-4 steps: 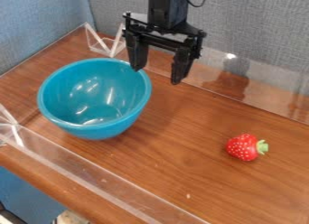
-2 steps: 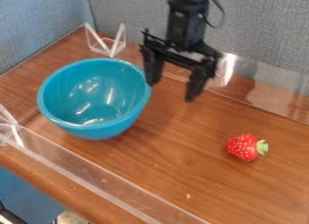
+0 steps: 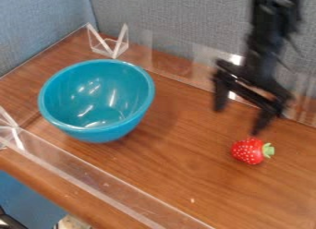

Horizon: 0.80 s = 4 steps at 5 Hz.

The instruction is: Put the strawberry in the blue bowl

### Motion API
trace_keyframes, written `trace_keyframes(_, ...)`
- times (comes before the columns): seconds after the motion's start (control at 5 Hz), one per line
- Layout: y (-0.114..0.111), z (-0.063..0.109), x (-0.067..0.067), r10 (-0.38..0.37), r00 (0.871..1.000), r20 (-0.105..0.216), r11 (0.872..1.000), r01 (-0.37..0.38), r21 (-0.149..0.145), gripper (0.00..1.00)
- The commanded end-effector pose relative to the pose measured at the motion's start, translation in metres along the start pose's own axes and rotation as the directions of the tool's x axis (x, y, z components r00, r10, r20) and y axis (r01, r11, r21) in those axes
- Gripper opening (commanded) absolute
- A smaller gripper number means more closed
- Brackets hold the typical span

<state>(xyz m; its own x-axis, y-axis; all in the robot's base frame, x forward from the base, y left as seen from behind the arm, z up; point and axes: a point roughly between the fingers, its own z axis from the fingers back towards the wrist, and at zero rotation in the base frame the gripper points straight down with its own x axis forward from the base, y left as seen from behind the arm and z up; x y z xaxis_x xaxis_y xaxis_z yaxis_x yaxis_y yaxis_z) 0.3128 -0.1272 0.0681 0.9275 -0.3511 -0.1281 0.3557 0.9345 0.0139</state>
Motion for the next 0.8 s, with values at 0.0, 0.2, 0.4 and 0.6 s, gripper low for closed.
trace_keyframes(0.0,-0.024,-0.001,0.03,-0.07,0.991,0.11,0.997,0.068,0.022,1.0)
trace_keyframes(0.2,-0.033,-0.017,0.037,-0.105,0.988,0.112,0.994,0.101,0.044,1.0)
trace_keyframes(0.4,-0.034,-0.025,0.036,-0.127,0.986,0.109,0.991,0.121,0.058,1.0)
trace_keyframes(0.6,-0.029,-0.032,0.033,-0.146,0.982,0.117,0.987,0.136,0.089,1.0)
